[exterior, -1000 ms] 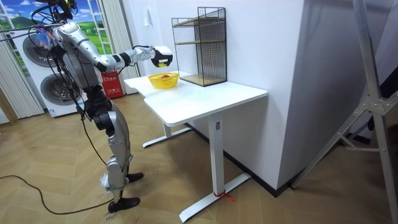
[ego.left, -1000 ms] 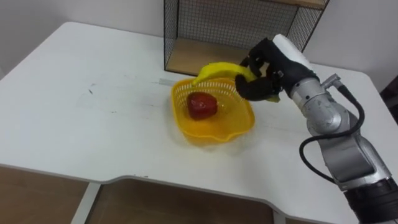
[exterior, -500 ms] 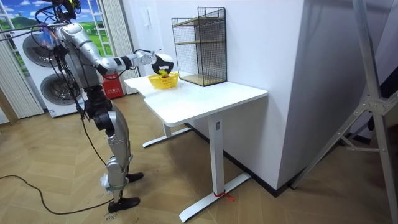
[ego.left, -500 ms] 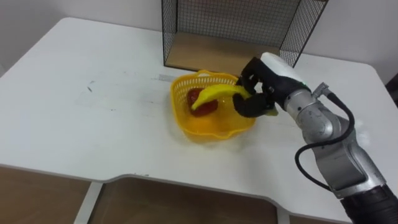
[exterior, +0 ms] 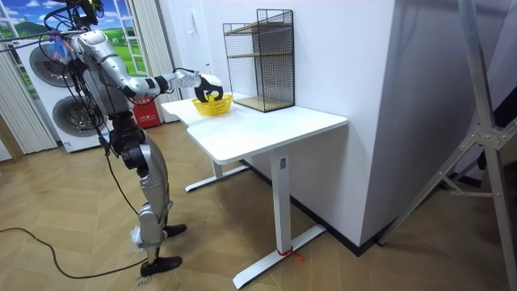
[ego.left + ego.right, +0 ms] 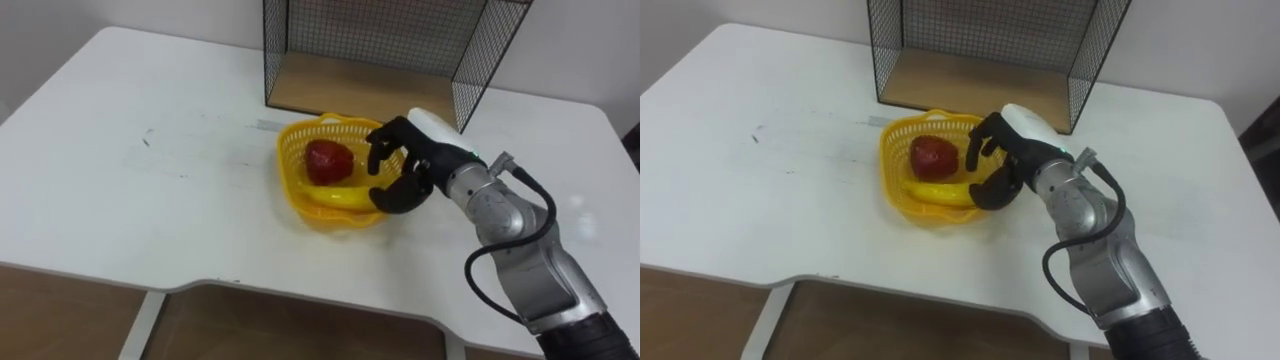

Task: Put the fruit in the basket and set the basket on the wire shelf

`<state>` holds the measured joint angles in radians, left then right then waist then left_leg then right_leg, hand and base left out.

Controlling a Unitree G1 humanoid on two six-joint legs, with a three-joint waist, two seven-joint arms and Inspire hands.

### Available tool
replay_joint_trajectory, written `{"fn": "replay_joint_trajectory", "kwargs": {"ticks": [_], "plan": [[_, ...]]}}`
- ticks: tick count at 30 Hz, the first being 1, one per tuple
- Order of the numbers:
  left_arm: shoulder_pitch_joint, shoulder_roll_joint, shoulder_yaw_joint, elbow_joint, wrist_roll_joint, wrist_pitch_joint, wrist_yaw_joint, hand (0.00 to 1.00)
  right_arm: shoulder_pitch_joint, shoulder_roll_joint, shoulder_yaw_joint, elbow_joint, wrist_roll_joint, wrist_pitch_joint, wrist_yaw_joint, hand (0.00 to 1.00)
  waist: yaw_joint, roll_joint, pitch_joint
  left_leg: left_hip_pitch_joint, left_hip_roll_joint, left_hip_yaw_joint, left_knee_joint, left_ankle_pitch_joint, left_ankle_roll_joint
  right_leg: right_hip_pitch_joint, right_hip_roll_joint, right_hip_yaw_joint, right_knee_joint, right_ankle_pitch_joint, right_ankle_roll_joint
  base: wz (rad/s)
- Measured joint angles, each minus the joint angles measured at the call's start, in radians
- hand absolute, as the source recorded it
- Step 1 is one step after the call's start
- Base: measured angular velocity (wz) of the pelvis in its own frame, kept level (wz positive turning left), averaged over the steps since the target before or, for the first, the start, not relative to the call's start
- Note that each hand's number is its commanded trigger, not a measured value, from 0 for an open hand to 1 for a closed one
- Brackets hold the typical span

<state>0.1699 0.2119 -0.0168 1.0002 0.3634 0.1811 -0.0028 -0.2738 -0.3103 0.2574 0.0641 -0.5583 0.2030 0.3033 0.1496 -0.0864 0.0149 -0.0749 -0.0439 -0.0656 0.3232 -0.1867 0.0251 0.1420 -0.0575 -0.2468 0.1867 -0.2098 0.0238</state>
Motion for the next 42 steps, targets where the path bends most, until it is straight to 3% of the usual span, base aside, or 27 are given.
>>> {"fn": "replay_joint_trajectory", "kwargs": {"ticks": [24, 30, 42], "plan": [[0.005, -0.002, 0.017, 0.002, -0.001, 0.001, 0.0, 0.0, 0.022, 0.003, -0.014, -0.029, 0.053, 0.008, 0.004, 0.0, 0.015, -0.004, -0.0079, -0.002, -0.002, -0.01, 0.013, 0.0, 0.0, 0.006, 0.002, -0.006, 0.001, 0.001, -0.001, 0.01], [0.032, -0.002, 0.054, 0.004, -0.043, 0.001, 0.0, 0.0, 0.024, 0.002, -0.104, -0.065, 0.194, -0.004, -0.054, 0.0, 0.006, 0.005, -0.009, 0.004, -0.002, -0.007, 0.012, 0.0, 0.001, 0.014, 0.001, -0.009, 0.0, 0.001, -0.001, -0.01], [0.083, -0.007, 0.057, 0.001, -0.057, 0.0, 0.0, 0.0, 0.024, -0.022, -0.144, -0.063, 0.325, -0.005, -0.164, 0.0, -0.036, 0.028, -0.0118, 0.009, -0.002, -0.005, 0.011, 0.0, 0.001, 0.018, 0.001, -0.008, -0.006, 0.001, -0.001, 0.0]]}}
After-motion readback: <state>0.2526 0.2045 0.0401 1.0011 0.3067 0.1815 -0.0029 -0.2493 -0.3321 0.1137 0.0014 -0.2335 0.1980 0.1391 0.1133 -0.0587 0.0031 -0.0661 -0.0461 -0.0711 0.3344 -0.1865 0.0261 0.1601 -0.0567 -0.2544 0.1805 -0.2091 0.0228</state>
